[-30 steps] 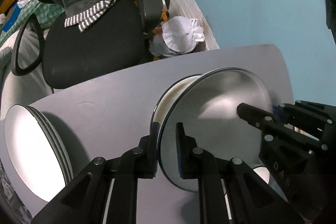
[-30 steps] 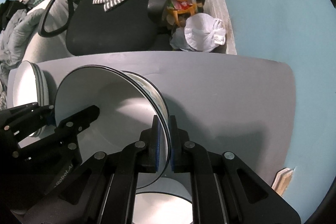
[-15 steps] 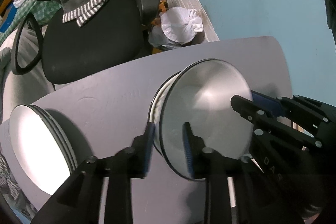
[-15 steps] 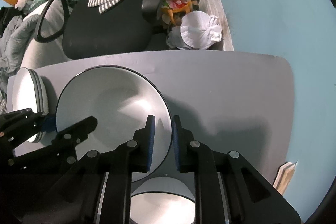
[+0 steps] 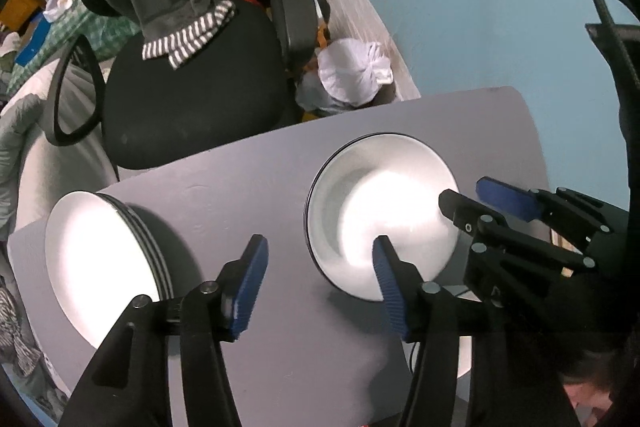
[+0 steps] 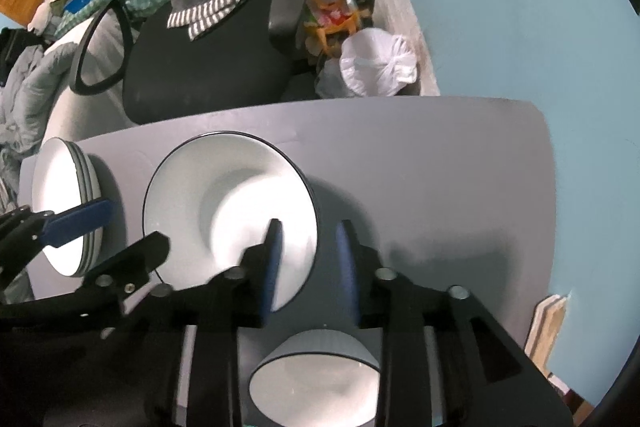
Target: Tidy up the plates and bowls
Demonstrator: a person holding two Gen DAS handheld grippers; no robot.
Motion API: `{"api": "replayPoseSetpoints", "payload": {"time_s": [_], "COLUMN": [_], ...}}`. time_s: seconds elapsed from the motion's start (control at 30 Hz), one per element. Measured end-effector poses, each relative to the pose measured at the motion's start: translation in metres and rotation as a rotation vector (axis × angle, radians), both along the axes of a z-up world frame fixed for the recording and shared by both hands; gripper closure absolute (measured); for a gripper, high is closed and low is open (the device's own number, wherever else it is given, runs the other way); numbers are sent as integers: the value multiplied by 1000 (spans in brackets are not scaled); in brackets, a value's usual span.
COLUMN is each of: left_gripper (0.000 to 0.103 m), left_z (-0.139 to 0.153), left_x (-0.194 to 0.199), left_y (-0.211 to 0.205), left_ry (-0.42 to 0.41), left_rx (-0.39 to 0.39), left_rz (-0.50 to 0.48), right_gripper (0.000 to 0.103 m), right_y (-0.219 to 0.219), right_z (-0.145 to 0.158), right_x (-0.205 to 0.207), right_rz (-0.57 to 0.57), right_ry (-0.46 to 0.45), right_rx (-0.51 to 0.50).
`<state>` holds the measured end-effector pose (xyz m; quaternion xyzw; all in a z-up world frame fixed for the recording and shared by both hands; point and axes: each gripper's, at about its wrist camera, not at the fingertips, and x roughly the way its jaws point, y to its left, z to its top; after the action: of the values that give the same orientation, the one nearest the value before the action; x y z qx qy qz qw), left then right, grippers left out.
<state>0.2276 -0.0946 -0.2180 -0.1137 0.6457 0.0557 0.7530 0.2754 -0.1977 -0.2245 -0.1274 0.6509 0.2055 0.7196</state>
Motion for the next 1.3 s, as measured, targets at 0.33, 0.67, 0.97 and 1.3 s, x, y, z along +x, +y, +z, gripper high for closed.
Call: {"api": "replayPoseSetpoints", "payload": {"time_s": [0.33, 0.67, 0.97, 1.3], "left_gripper": [36, 36, 27, 27], "left_z": [37, 62, 94, 107], "left_x": [-30, -51, -70, -86], "left_y": [-4, -4, -3, -4], "left_ry": [-106, -160, -263, -321], "left_rx": [8, -17, 13, -26], "left_rz": [-3, -2, -5, -20], "right_gripper": [58, 45, 37, 36], "right_y": [-13, -27, -37, -52], "right_z": [43, 93, 124, 142], "right_x": [-14, -32, -49, -70], "right_rz": [10, -17, -48, -118], "right_ry": [-122, -197, -242, -285], "right_rx": [-14, 31, 70, 59]}}
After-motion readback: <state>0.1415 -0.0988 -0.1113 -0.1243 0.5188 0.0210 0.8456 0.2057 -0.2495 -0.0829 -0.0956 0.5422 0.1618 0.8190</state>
